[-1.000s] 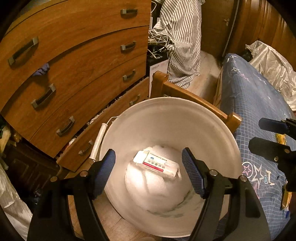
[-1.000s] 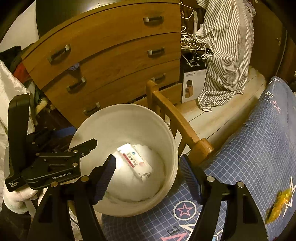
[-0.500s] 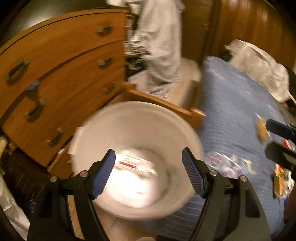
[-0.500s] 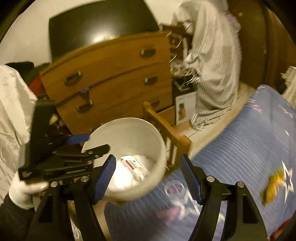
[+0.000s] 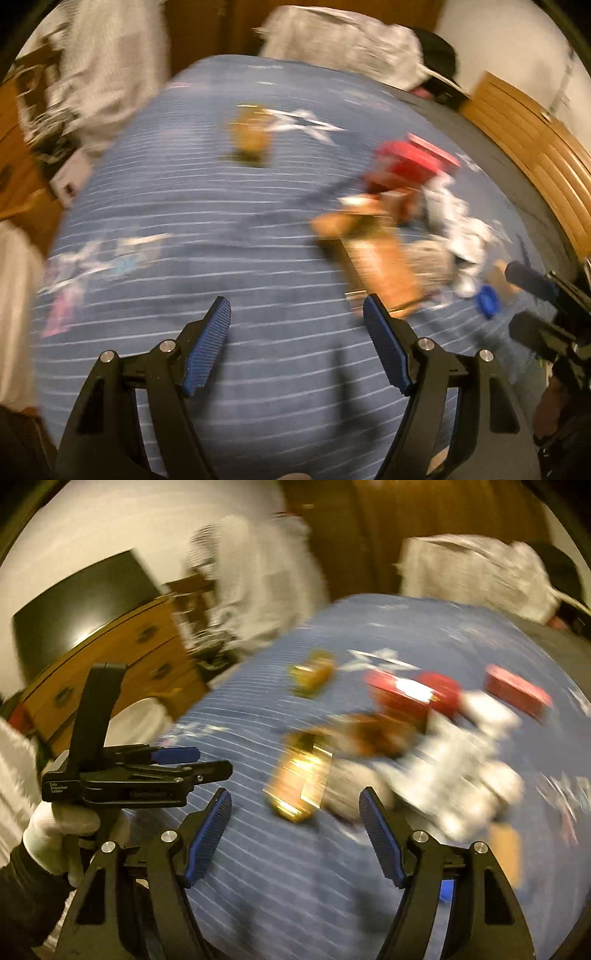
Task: Collect trash
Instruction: 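Return to the bed and grasp the gold cigarette pack with the left tool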
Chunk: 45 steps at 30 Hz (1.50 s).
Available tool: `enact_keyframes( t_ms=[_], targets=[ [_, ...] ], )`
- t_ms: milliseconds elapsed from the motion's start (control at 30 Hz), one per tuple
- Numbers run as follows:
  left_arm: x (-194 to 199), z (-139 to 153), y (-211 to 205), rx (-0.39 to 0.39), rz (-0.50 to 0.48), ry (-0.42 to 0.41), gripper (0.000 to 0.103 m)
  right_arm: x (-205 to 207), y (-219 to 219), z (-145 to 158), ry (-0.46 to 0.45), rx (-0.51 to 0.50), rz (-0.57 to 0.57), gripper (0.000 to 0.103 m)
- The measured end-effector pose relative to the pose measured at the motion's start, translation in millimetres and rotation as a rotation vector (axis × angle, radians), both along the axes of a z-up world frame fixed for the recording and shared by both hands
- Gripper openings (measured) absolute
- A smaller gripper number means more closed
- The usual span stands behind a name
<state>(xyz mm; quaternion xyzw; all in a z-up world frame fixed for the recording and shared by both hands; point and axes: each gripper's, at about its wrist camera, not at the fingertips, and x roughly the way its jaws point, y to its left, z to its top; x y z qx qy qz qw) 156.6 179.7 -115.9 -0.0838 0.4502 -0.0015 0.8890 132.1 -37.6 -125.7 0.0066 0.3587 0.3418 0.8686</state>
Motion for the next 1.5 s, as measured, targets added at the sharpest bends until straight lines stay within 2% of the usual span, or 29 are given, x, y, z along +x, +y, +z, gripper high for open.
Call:
enact_keyframes(
  t_ms=[133, 233, 267, 300, 433, 600, 733, 833, 967, 1100, 1233, 1367, 1433, 1467, 1500],
  targets=[
    [28.5, -18.5, -47.2, 0.016, -0.051, 0.027, 0.071, 0.8, -50.2, -8.2, -0.015, 0.003, -0.064, 0.073],
    [40.0, -32.9, -52.5, 0.066, -0.033, 0.051, 0.077, 3.7, -66.2, -11.8, -0.028, -0.003, -0.09, 0.073],
    [41.4, -35.2, -49.0, 0.07, -0.023, 0.05, 0.084, 6.9, -73.4, -16.1, -0.017, 0.0, -0.097, 0.073],
    [42.4, -36.2, -44.1, 0.072, -0.013, 0.053, 0.085, 10.4, -76.2, -18.8, -0.011, 0.001, -0.103, 0.073],
    [38.7, -36.8, -15.6, 0.126, 0.031, 0.066, 0.085, 18.0, -64.0, -23.7, -0.007, -0.013, -0.115, 0.073],
    [30.6, -30.6, 31.7, 0.126, 0.1, 0.066, 0.085, 22.1, -61.9, -31.3, -0.027, -0.058, -0.144, 0.073],
    [29.1, -14.6, 20.0, 0.185, 0.015, 0.014, 0.085, 27.6, -66.7, -39.7, 0.003, -0.07, -0.164, 0.073],
    [43.1, -7.4, 10.7, 0.242, -0.071, -0.019, 0.085, 34.5, -66.9, -48.3, 0.036, -0.088, -0.166, 0.073],
    [62.3, -10.7, 8.0, 0.254, -0.153, -0.006, 0.085, 45.5, -66.8, -61.3, 0.084, -0.079, -0.18, 0.073],
    [78.7, -20.4, 8.2, 0.282, -0.185, 0.023, 0.085, 53.7, -61.5, -69.6, 0.104, -0.082, -0.178, 0.073],
    [87.8, -23.9, 10.4, 0.268, -0.185, 0.019, 0.085, 57.6, -59.2, -73.5, 0.107, -0.092, -0.18, 0.072],
    [83.9, -21.2, -4.4, 0.284, -0.254, 0.011, 0.085, 60.1, -59.1, -75.7, 0.109, -0.098, -0.178, 0.065],
    [85.2, -23.5, -10.6, 0.3, -0.286, 0.022, 0.085, 62.1, -59.5, -77.7, 0.114, -0.099, -0.18, 0.058],
    [85.2, -25.8, -12.1, 0.306, -0.293, 0.034, 0.083, 62.4, -60.0, -77.7, 0.114, -0.096, -0.182, 0.055],
    [86.5, -29.7, -13.3, 0.301, -0.303, 0.05, 0.069, 62.0, -61.4, -78.0, 0.114, -0.095, -0.184, 0.049]
  ],
)
